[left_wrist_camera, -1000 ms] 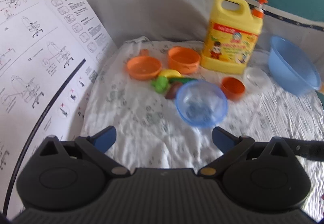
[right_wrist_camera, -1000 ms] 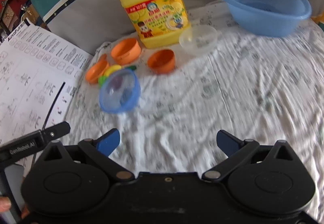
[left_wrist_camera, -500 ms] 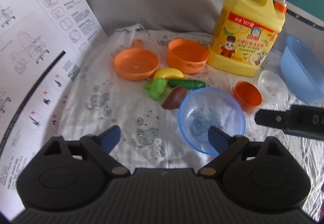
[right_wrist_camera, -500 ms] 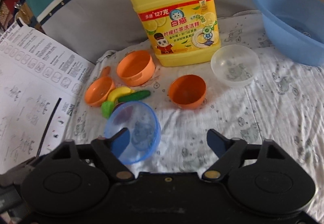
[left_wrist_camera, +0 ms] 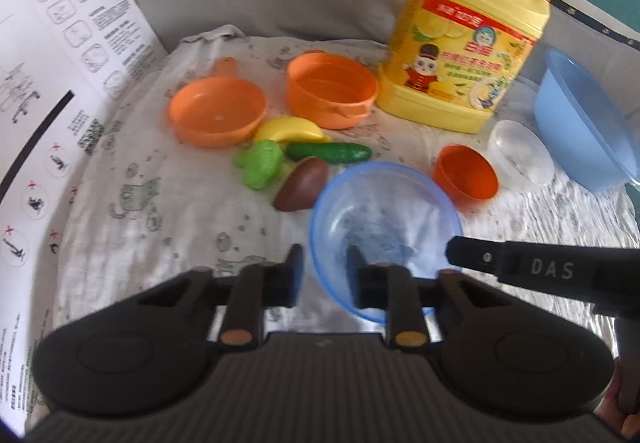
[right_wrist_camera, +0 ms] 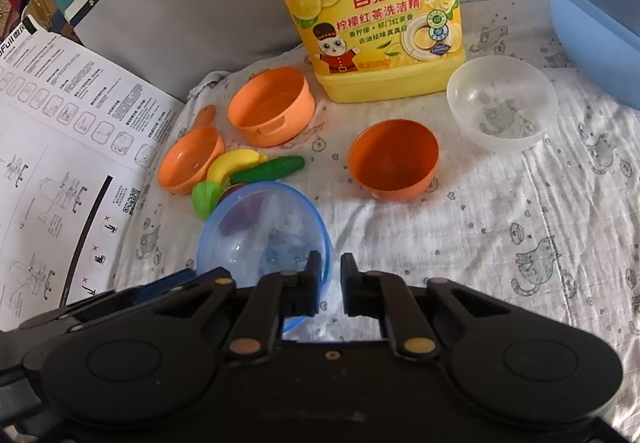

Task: Organize plates and bowls
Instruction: 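Close the right gripper on the blue bowl rim and lift it, then carry the blue bowl with the right gripper and lower it beside the plate stack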

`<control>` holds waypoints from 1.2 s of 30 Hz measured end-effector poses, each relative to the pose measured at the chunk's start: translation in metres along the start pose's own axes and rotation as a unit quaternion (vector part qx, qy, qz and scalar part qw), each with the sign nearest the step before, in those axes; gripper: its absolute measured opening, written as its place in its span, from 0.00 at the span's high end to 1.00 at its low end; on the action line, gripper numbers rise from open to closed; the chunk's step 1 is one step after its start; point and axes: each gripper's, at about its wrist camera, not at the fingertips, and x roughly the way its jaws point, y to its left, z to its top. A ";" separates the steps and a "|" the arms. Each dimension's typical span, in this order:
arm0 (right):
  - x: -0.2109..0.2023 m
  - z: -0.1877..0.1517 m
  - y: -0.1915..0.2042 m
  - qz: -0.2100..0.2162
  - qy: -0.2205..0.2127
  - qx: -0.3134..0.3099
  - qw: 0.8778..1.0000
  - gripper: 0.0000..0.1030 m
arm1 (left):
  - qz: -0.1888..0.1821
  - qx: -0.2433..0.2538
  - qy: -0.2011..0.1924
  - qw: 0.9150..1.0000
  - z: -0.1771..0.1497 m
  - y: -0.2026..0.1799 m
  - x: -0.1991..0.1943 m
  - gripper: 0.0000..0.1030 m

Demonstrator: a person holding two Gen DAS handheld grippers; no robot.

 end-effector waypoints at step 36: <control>-0.138 -0.092 -0.090 -0.013 -0.058 0.041 0.997 0.93 | -0.040 0.094 0.003 0.995 -0.078 -0.117 -0.099 0.85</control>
